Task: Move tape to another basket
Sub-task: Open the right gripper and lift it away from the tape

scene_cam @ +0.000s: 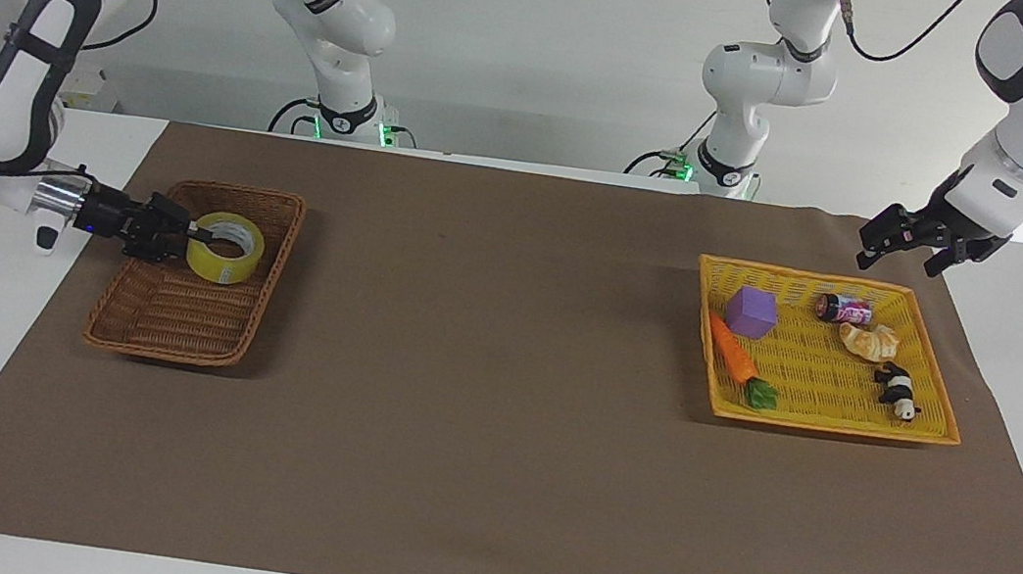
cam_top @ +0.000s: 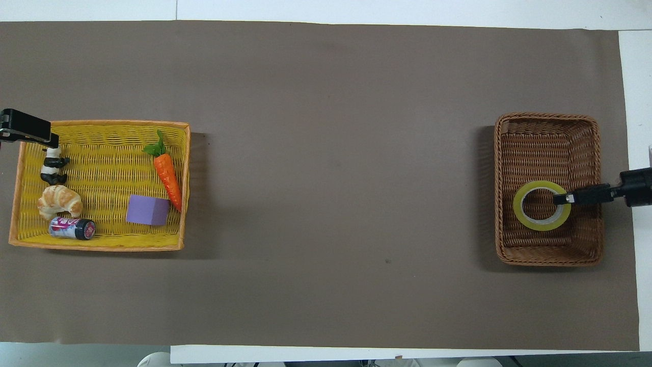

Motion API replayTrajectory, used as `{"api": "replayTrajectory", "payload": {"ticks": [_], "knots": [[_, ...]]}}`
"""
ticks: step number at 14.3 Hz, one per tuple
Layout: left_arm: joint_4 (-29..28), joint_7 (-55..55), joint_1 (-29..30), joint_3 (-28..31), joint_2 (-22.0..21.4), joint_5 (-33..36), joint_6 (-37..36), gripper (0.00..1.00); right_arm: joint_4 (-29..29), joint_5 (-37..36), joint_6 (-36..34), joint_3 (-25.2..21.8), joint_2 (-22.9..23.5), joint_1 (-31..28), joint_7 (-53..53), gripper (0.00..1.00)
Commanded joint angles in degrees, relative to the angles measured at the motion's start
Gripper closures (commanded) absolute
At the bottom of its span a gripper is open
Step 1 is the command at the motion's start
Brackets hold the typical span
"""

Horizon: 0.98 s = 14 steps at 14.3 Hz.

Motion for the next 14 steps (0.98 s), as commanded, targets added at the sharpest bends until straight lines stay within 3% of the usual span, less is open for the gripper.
{"api": "replayTrajectory", "payload": {"ticks": [1, 2, 3, 4, 5, 6, 10, 14], "knots": [[2.1, 0.5, -2.8, 0.4, 1.2, 2.1, -2.0, 0.00, -0.9, -1.7, 1.5, 0.7, -0.7, -0.8, -1.8, 1.00], [2.0, 0.5, -3.1, 0.0, 1.0, 3.0, -1.4, 0.00, -0.9, -1.8, 1.7, 0.7, -0.7, -0.8, -1.8, 0.97], [1.9, 0.5, -3.0, -0.5, 1.0, 2.7, -1.1, 0.00, -0.8, -2.3, 2.2, 0.8, -0.7, -0.8, -1.8, 0.85], [1.2, 0.5, -2.5, -0.5, 0.7, 2.6, -1.2, 0.00, -0.5, -3.1, 2.3, 0.8, -0.7, -0.6, -1.8, 0.60], [-0.3, 0.4, -2.2, -0.4, 0.1, 2.5, -1.4, 0.00, -0.5, -3.1, 2.3, 0.8, -0.7, -0.3, -1.8, 0.23], [-1.0, 0.3, -2.1, -0.3, -0.4, 2.5, -1.6, 0.00, -0.3, -3.1, 2.3, 0.8, -0.7, -0.1, -1.8, 0.01], [-1.0, 0.1, -2.1, -0.2, -0.4, 2.6, -1.5, 0.00, 2.4, -4.9, 3.2, 1.2, -2.5, 2.5, -1.3, 0.01], [-1.0, 0.1, -2.1, -0.2, -0.4, 2.6, -1.5, 0.00, 6.2, -16.5, 5.6, 1.1, -11.3, 10.3, 5.1, 0.01]]}}
